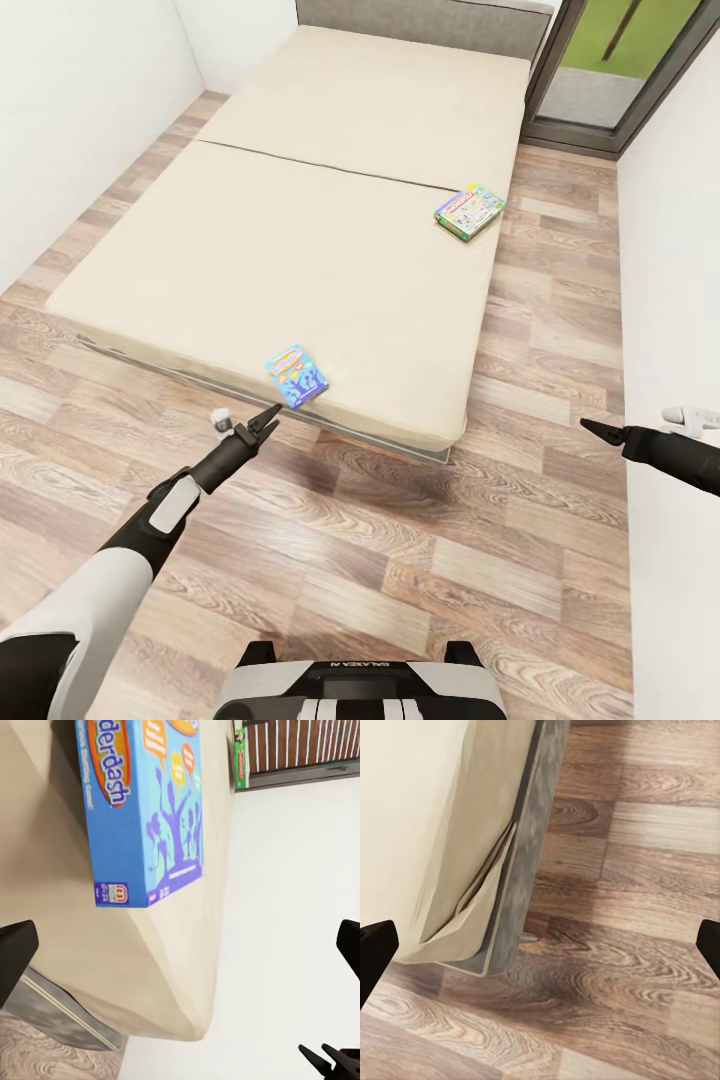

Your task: Put all the toys in the child's room - the three board games (two on the bed and one on the table), the two jigsaw puzzles on the table, and the tennis ball on the table - inside the toy box on the table in the child's room.

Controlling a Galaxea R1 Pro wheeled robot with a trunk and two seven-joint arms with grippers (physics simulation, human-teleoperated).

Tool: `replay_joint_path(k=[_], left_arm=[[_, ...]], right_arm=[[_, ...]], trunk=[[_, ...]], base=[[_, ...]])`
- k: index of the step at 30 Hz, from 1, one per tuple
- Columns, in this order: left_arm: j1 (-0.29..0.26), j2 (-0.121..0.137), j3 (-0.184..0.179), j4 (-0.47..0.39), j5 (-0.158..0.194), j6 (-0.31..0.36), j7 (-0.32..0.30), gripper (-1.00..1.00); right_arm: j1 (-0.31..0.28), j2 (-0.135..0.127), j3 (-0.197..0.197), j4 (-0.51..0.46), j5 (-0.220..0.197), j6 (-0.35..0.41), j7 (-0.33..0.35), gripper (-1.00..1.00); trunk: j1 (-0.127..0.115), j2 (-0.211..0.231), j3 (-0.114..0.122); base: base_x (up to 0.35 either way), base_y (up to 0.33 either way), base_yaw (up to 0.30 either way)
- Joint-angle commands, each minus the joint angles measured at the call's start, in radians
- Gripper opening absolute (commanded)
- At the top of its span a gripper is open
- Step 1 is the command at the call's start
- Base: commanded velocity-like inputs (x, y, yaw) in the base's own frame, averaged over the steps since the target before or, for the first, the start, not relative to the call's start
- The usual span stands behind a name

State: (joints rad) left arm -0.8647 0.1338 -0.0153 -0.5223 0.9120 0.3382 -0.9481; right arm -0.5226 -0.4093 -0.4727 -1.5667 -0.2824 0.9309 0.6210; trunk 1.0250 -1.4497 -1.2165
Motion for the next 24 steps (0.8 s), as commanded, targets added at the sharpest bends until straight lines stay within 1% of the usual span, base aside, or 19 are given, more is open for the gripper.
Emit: replay_joint_path(k=[1,24], left_arm=[[0.000,0.003,-0.002,0.000,0.008,0.010,-0.002,1.00],[0.000,0.018,0.000,0.006,0.007,0.009,0.000,1.00]], right_arm=[[0.000,0.001,-0.001,-0.002,0.002,0.006,0.005,1.00],[0.001,0.018,-0.001,-0.012,0.003,0.005,0.005,1.00]], trunk=[[0.000,0.000,0.000],[0.000,0.000,0.000]], base=[[0.000,0.000,0.000],[0.000,0.000,0.000]])
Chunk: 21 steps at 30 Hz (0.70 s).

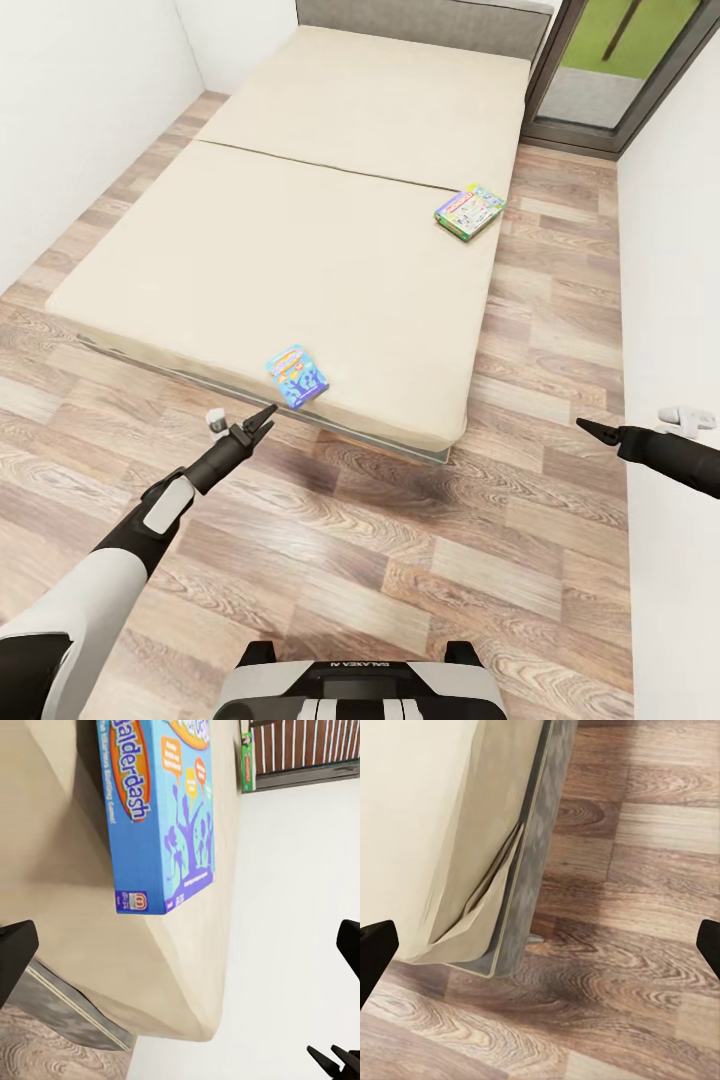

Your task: Put all the toys in the child's room - the three board games (two on the bed and one on the table), the two jigsaw puzzles on the table, and the tennis ball on the table - inside the toy box on the table in the child's room.

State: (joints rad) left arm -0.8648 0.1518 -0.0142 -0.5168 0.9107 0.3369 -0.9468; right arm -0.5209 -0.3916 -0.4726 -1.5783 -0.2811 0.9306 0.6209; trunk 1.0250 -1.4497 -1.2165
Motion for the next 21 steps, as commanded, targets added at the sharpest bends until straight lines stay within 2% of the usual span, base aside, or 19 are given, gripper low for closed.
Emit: replay_joint_path(k=[1,21], left_arm=[[0.000,0.000,-0.002,0.000,0.008,0.010,-0.002,1.00],[-0.026,0.001,0.010,0.016,0.006,0.010,0.003,1.00]], right_arm=[[-0.001,0.000,-0.001,0.000,0.002,0.006,0.005,1.00],[0.000,0.002,-0.001,-0.015,0.001,0.008,0.005,1.00]], trunk=[[0.000,0.000,0.000],[0.000,0.000,0.000]], base=[[0.000,0.000,0.000],[0.000,0.000,0.000]])
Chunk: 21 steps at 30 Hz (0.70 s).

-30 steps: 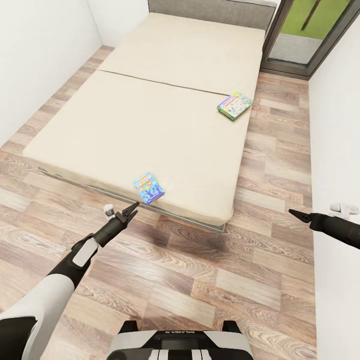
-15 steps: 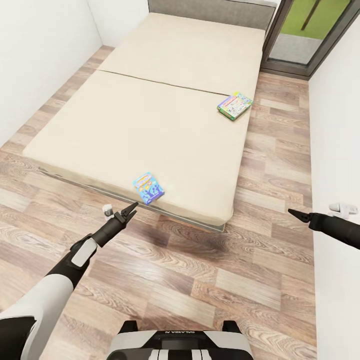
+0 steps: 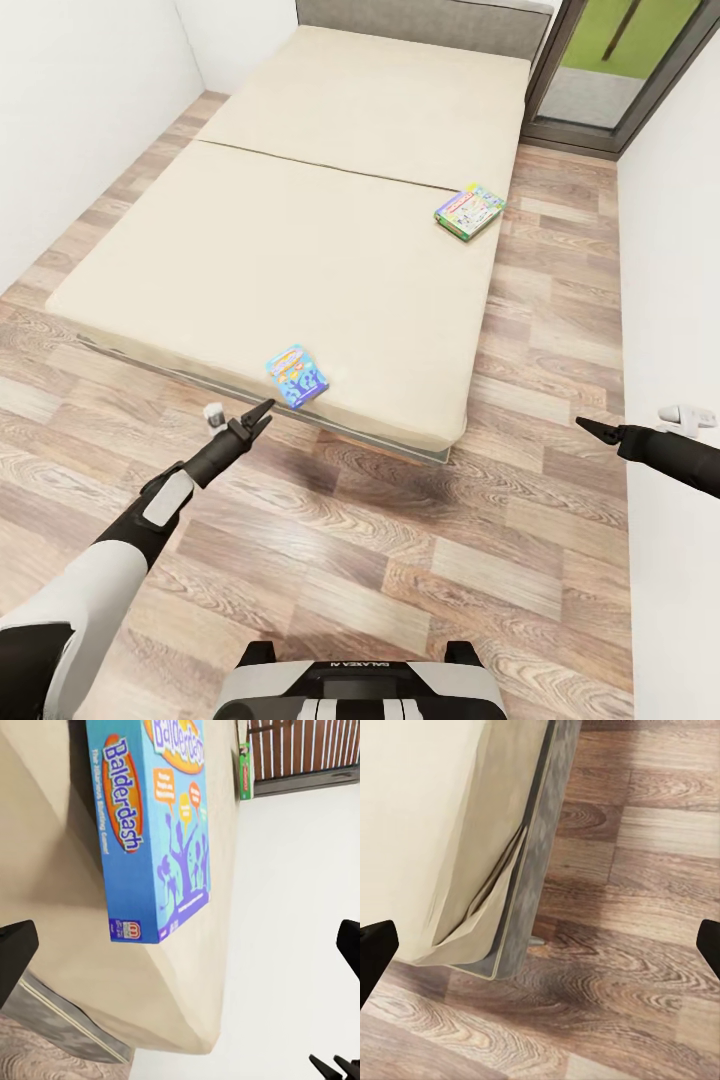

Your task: Put all the toys in the child's room - the three board games (two on the bed and one on the table), the two jigsaw puzzles on the table, and the tennis ball on the table - inside the toy box on the table in the child's room.

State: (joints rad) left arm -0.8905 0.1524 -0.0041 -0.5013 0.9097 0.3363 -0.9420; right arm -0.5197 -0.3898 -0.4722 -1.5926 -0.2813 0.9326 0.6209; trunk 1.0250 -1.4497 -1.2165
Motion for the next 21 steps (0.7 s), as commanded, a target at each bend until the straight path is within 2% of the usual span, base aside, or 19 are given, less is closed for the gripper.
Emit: replay_joint_path(k=[1,11,21], left_arm=[[0.000,0.000,-0.001,0.000,0.007,0.010,-0.002,1.00],[-0.034,-0.007,-0.001,0.057,0.003,0.006,-0.003,1.00],[-0.049,-0.011,-0.002,0.078,0.000,0.004,-0.002,1.00]], right_arm=[[-0.001,0.000,-0.001,0.000,0.002,0.006,0.005,1.00],[0.000,0.000,-0.001,-0.002,0.002,0.006,0.005,1.00],[0.001,0.001,0.000,-0.008,0.001,0.006,0.005,1.00]], trunk=[[0.000,0.000,0.000],[0.000,0.000,0.000],[0.000,0.000,0.000]], base=[[0.000,0.000,0.000],[0.000,0.000,0.000],[0.000,0.000,0.000]])
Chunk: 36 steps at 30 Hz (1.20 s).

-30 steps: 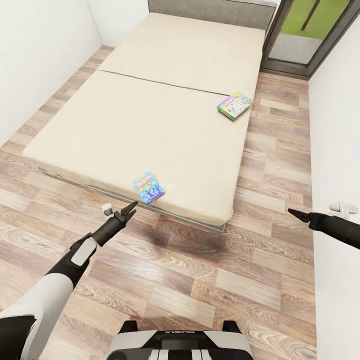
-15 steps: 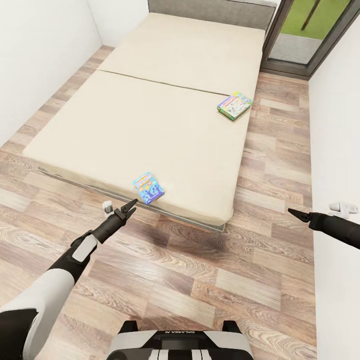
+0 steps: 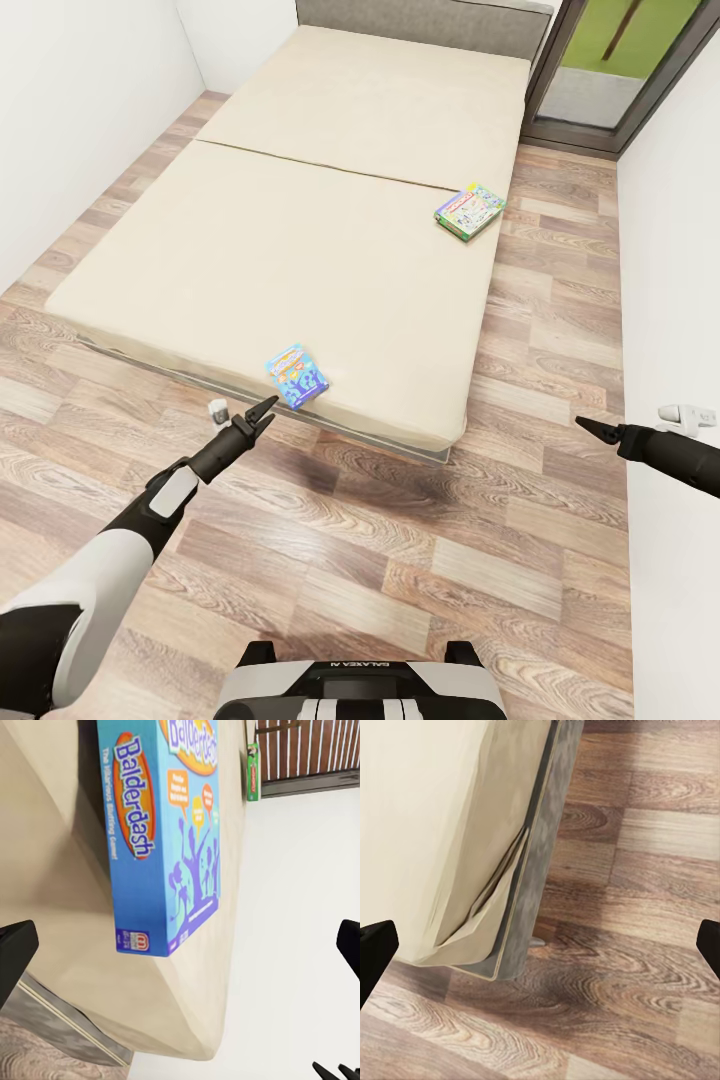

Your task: Put all the toys in the child's room - the three board games (two on the bed and one on the table), the two jigsaw puzzles on the table, and the tennis ball on the table - inside the toy box on the table in the child's room.

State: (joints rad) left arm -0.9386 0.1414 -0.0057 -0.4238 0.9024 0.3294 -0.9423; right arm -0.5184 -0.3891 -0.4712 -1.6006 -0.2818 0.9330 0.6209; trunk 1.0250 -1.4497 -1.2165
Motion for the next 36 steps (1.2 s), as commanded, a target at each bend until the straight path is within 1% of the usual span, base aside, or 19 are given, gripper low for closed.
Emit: replay_joint_path(k=[1,12,25,36], left_arm=[[0.000,0.000,-0.001,0.000,0.007,0.010,-0.002,1.00],[-0.007,-0.001,0.000,0.017,0.006,0.010,-0.001,1.00],[-0.012,0.000,0.000,0.042,0.006,0.008,0.000,1.00],[-0.014,0.005,0.001,0.048,0.006,0.007,0.000,1.00]], right_arm=[[-0.001,0.000,-0.001,0.000,0.002,0.005,0.005,1.00],[0.003,0.001,-0.001,-0.007,0.002,0.006,0.005,1.00],[0.004,0.001,-0.001,-0.008,0.002,0.006,0.006,1.00],[0.005,0.001,-0.001,-0.009,0.002,0.006,0.006,1.00]], trunk=[[0.000,0.000,0.000],[0.000,0.000,0.000],[0.000,0.000,0.000],[0.000,0.000,0.000]], base=[[0.000,0.000,0.000],[0.000,0.000,-0.006],[0.000,0.000,-0.128],[0.000,0.000,-0.043]])
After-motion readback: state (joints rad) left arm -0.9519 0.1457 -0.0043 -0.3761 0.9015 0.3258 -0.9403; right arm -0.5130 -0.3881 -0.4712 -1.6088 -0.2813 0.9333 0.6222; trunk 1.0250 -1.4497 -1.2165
